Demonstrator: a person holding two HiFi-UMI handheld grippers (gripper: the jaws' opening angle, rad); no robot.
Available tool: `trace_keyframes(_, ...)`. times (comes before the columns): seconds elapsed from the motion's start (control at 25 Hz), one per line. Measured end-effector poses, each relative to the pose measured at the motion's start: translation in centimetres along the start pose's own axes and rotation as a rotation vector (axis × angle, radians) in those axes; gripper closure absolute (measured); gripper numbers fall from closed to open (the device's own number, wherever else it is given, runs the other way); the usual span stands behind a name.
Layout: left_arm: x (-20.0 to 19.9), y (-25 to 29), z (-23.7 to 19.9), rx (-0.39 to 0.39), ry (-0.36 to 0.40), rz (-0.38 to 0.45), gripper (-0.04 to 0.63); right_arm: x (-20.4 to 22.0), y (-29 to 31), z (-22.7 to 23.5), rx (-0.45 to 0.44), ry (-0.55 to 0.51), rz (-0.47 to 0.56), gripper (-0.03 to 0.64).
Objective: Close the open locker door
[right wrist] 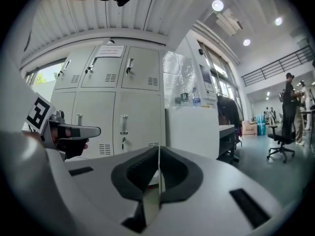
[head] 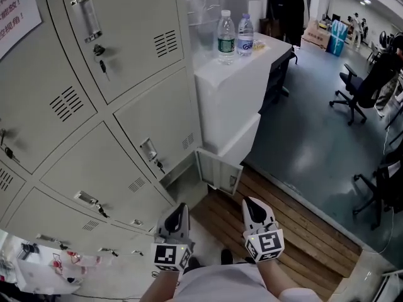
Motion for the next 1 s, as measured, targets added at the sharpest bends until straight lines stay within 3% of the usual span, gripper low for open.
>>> trace_keyframes(0.36,0.2,1.1,0.6,-0.021,0.017,-0.017,0.584,1.3,1.7,2.1,-0.029,0.000,-0.048,0.586)
trace_keyframes(0.44,0.3,1.1,0.6,-0.025,0.018,-0.023,0.584,1.6,2.2,2.4,-0.035,0.009,-0.059,0.482)
trace_keyframes(0.52,0.4,1.1,0.5,-0.033,0.017,-0.027,0.584,1.8,2.8,2.7,-0.036,0.017,-0.070,0.438)
trace_keyframes(1.0,0.3,0.9,-0.6,-0.081,0.029,-0.039,0.584,3.8,6.0,4.9,-0.039,-0.002,-0.115,0.426)
Point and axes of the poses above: the fingertips, and each gripper's own axes: y forward along the fingers, z to its right, x out of its underside, the point moved 1 cm from there along -y, backward along the fingers, and after that the axes turned 8 degrees about -z, right-handed, at the moved point
